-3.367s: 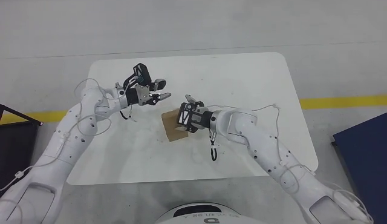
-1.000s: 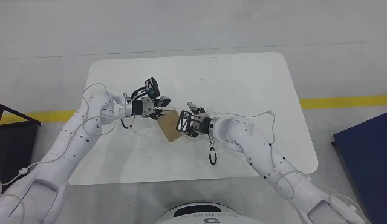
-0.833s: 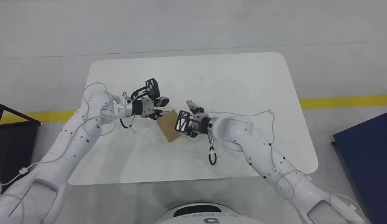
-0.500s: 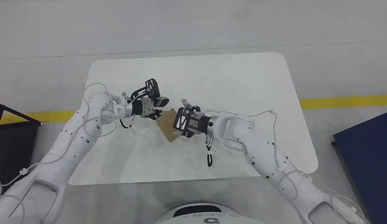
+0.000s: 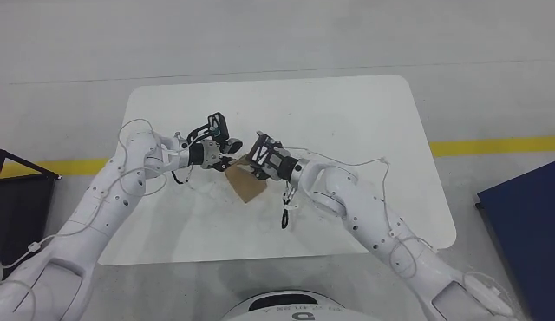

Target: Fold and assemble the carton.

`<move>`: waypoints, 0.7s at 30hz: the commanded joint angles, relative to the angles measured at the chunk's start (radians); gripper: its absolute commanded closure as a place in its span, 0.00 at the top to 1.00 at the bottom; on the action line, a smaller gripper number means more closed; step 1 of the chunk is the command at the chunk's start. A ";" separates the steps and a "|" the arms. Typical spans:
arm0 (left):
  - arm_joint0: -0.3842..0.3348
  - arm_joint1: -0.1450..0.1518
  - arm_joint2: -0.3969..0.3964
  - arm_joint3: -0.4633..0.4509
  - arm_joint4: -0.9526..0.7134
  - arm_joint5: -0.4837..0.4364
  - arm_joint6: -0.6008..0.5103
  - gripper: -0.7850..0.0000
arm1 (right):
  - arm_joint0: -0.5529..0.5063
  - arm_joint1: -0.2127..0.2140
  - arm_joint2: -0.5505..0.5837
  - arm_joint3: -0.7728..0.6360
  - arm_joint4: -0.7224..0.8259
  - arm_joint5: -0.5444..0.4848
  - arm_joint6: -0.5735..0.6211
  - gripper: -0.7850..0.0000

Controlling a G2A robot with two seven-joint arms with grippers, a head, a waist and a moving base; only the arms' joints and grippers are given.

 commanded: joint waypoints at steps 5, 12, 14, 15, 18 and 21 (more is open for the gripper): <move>0.003 -0.001 -0.006 -0.001 0.000 -0.001 0.000 0.45 | 0.031 -0.018 -0.024 0.061 0.022 0.007 0.004 0.80; 0.007 0.000 -0.025 0.000 0.010 0.036 0.006 0.45 | 0.036 -0.022 -0.026 0.071 0.016 -0.015 -0.002 0.82; 0.010 0.001 -0.033 0.001 0.012 0.059 0.003 0.45 | 0.036 -0.023 -0.027 0.076 0.015 -0.024 0.007 0.81; 0.013 0.001 -0.037 0.002 0.009 0.069 0.006 0.45 | 0.037 -0.024 -0.028 0.077 0.017 -0.029 0.009 0.81; 0.022 0.002 -0.054 0.002 -0.002 0.103 0.011 0.47 | 0.039 -0.027 -0.029 0.082 0.020 -0.036 0.012 0.81; 0.031 0.007 -0.078 0.006 -0.007 0.130 0.010 0.47 | 0.040 -0.028 -0.027 0.085 0.020 -0.036 0.012 0.81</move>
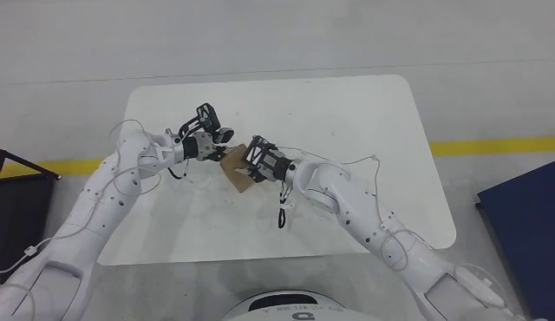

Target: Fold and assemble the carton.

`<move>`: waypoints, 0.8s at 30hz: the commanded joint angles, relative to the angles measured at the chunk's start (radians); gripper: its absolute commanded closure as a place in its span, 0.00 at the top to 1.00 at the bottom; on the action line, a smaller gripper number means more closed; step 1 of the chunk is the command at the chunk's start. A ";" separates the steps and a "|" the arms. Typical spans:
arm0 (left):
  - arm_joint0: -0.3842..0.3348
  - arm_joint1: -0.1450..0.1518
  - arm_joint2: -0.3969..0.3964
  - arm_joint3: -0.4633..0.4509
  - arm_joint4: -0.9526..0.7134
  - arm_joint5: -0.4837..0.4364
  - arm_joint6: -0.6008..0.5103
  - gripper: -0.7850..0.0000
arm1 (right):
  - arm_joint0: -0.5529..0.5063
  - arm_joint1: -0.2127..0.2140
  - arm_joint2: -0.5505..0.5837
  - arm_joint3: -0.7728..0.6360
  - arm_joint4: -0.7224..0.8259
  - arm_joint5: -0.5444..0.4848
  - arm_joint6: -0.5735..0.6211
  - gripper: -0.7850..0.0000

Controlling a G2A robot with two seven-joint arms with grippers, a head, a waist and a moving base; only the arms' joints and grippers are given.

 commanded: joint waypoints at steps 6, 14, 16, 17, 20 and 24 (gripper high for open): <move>0.040 0.014 -0.069 -0.012 -0.026 0.089 -0.009 0.56 | 0.005 -0.004 0.004 0.012 0.006 -0.009 0.007 0.80; 0.091 0.025 -0.094 -0.046 -0.081 0.048 -0.106 0.49 | 0.016 -0.011 0.006 0.018 0.012 -0.014 0.015 0.77; 0.093 0.026 -0.094 -0.050 -0.092 0.036 -0.122 0.49 | 0.016 -0.012 0.007 0.021 0.012 -0.013 0.016 0.76; 0.093 0.026 -0.100 -0.059 -0.088 0.051 -0.111 0.49 | 0.016 -0.013 0.007 0.023 0.011 -0.014 0.018 0.76; 0.100 0.029 -0.135 -0.087 -0.049 0.138 -0.045 0.44 | 0.015 -0.014 0.007 0.027 0.011 -0.016 0.025 0.76; 0.137 0.035 -0.183 -0.126 -0.010 0.213 0.070 0.44 | 0.017 -0.017 0.007 0.032 0.013 -0.017 0.035 0.76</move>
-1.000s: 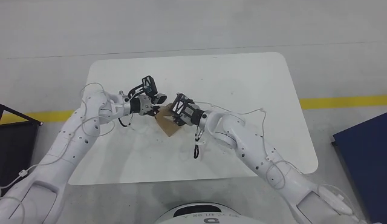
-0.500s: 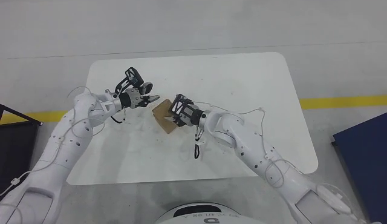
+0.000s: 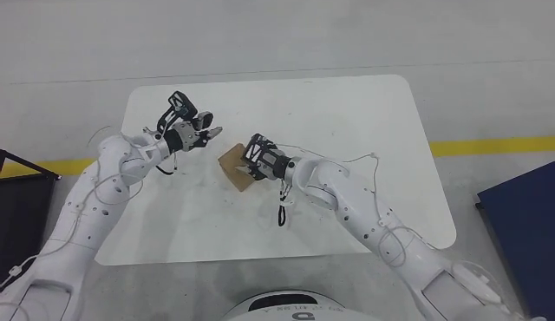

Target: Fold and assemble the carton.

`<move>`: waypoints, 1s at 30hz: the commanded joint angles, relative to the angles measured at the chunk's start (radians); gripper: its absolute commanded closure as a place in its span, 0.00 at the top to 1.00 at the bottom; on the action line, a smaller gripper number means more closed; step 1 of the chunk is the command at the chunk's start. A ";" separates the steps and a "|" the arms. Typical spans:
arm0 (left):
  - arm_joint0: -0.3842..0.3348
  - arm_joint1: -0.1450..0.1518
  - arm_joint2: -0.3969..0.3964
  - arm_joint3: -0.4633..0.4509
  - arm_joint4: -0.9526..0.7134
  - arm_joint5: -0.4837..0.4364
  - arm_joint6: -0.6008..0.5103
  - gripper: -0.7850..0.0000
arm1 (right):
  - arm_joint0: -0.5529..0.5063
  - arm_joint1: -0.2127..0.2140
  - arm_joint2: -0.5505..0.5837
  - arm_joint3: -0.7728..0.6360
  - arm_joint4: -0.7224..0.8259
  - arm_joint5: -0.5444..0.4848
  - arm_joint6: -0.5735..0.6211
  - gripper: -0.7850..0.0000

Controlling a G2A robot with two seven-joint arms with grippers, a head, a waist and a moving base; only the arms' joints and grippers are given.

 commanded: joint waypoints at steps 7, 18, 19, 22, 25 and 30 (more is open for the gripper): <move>0.022 0.003 0.009 -0.003 -0.007 -0.165 0.015 0.49 | 0.003 -0.004 0.003 -0.002 -0.003 0.000 0.000 0.75; -0.005 -0.010 0.039 0.035 -0.033 -0.198 -0.028 0.47 | -0.005 -0.006 0.013 -0.009 -0.014 0.002 -0.001 0.75; -0.006 -0.011 0.040 0.037 -0.033 -0.201 -0.029 0.47 | -0.005 -0.007 0.014 -0.009 -0.015 0.001 0.000 0.74; -0.009 -0.013 0.046 0.040 -0.030 -0.209 -0.033 0.47 | -0.004 -0.009 0.015 -0.007 -0.011 0.001 0.001 0.74; -0.011 -0.015 0.051 0.043 -0.024 -0.217 -0.041 0.47 | 0.001 -0.011 0.015 -0.003 -0.010 0.000 0.001 0.73; -0.011 -0.017 0.054 0.048 -0.020 -0.222 -0.041 0.47 | 0.010 -0.016 0.013 0.005 -0.007 0.003 -0.004 0.72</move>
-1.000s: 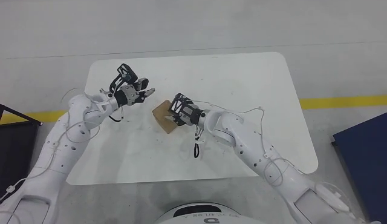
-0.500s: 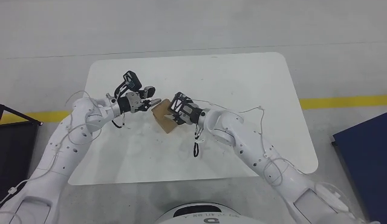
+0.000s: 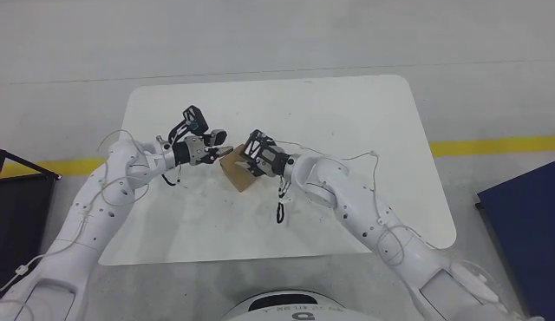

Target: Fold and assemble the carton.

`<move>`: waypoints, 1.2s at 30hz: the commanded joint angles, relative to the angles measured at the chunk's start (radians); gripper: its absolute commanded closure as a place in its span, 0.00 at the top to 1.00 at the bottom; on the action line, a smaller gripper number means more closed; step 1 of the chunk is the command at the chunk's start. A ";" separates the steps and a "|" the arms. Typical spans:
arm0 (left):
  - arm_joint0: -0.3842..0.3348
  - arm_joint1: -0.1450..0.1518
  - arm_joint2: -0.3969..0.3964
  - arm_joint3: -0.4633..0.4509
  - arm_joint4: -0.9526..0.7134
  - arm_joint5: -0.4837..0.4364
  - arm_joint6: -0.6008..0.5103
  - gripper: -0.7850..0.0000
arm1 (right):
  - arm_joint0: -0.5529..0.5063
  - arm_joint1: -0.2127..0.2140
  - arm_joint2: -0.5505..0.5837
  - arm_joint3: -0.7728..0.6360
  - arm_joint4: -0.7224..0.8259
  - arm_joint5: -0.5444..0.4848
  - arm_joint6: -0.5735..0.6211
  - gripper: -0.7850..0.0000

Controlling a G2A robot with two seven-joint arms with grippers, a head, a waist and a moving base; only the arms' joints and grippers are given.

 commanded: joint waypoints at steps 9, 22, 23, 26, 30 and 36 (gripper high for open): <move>-0.002 -0.006 0.015 0.005 0.009 -0.018 -0.009 0.47 | 0.018 -0.010 -0.003 0.021 0.005 0.007 -0.005 0.67; -0.010 -0.013 0.021 0.014 0.007 -0.026 0.002 0.46 | 0.028 -0.021 -0.003 0.037 0.006 0.006 -0.018 0.65; -0.010 -0.014 0.021 0.014 0.006 -0.029 0.004 0.46 | 0.028 -0.021 -0.003 0.038 0.006 0.006 -0.019 0.66; -0.009 -0.014 0.021 0.014 0.005 -0.032 0.004 0.46 | 0.027 -0.022 -0.001 0.038 0.000 0.006 -0.028 0.67; -0.009 -0.015 0.021 0.014 0.008 -0.039 -0.004 0.45 | 0.023 -0.023 0.002 0.037 -0.004 0.004 -0.037 0.67; -0.005 -0.013 0.010 0.014 0.005 -0.043 -0.009 0.44 | 0.005 -0.019 0.015 0.021 -0.021 0.000 -0.054 0.67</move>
